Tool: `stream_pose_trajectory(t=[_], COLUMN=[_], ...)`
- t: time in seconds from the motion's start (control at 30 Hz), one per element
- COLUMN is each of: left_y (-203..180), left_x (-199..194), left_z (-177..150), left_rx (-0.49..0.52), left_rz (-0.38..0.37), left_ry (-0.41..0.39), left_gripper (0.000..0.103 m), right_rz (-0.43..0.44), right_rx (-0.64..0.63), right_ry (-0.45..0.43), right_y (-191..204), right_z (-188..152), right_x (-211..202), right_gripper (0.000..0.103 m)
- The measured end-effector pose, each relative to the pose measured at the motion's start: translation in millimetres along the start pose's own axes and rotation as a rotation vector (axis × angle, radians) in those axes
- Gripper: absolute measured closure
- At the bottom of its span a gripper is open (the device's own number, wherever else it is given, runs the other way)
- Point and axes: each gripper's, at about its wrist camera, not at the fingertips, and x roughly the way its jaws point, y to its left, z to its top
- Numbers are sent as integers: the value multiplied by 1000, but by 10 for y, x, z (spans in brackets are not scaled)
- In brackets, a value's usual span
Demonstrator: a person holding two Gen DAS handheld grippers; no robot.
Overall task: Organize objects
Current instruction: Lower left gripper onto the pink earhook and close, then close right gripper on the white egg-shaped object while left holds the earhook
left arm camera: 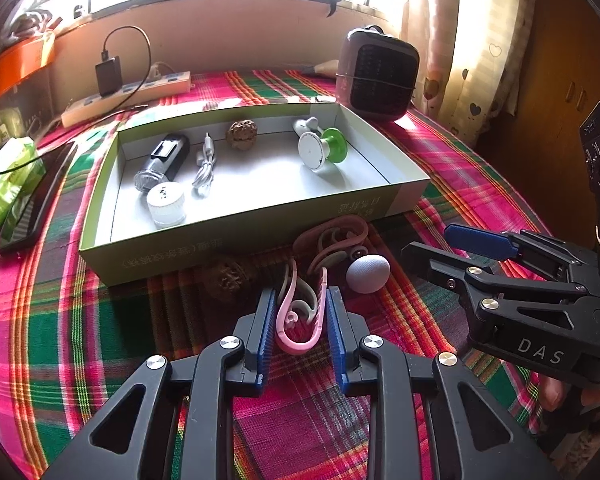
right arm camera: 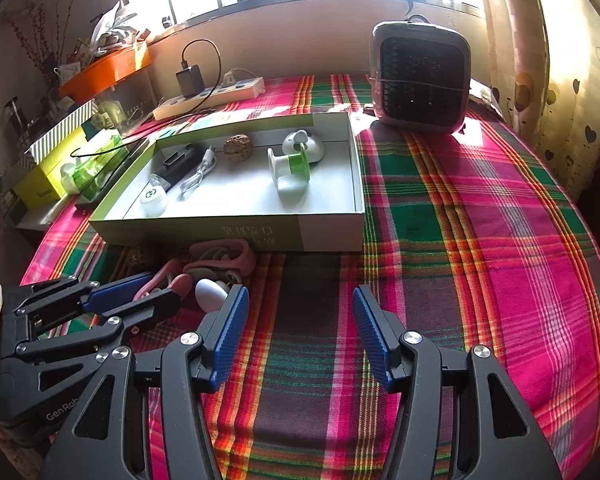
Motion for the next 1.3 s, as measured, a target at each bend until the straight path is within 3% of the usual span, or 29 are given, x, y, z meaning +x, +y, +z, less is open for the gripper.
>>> stream_pose_trajectory(t=[0.3,1.13,1.3], left_y=[96,200,195], left_x=[-133,-137,-139], left_z=[-142,-138,-138], left_rx=[-36,-78,-74], left_rz=[33,17,21], left_ry=[1,-7,-7], left_gripper=[80,80,80], right_rz=[51,-2,-20], right_rx=[-52,-151,-147], right_ry=[12,64,61], right_y=[213,440,412], right_z=[-2,31,30], right_x=[54,270,256], right_gripper=[48,48,56])
